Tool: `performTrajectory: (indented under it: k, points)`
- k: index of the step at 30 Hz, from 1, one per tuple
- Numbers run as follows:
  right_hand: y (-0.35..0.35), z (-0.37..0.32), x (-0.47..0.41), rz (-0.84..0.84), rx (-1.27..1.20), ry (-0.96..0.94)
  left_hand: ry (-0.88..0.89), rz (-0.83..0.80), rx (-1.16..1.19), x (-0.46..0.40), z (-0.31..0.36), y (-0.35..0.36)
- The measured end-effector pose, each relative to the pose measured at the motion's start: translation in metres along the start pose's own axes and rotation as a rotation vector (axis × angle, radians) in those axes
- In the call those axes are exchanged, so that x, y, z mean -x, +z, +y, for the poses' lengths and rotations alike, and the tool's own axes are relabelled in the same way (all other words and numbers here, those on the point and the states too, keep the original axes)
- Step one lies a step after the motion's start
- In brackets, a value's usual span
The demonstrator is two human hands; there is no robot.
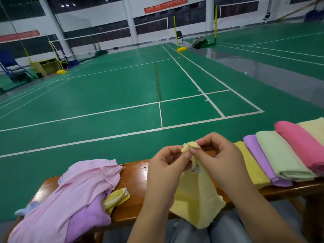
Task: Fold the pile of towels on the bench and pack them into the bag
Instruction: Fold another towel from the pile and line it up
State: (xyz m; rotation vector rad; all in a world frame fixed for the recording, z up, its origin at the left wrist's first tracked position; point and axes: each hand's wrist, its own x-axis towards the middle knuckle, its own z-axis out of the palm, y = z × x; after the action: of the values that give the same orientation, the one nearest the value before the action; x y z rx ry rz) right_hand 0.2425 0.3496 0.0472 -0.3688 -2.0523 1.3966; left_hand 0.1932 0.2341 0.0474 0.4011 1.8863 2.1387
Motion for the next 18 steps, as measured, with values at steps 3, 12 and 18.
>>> performTrajectory:
  k: [3, 12, 18]
  points:
    - [0.001, 0.0, 0.003, 0.025, 0.038, -0.044, 0.013, 0.013, -0.015, 0.003, 0.001, 0.001]
    - [0.001, 0.009, 0.007, 0.041, 0.19, -0.235, 0.097, 0.011, -0.058, 0.01, 0.004, 0.004]
    - [-0.003, 0.009, 0.007, 0.0, 0.112, -0.296, 0.116, 0.023, -0.048, 0.009, 0.004, 0.003]
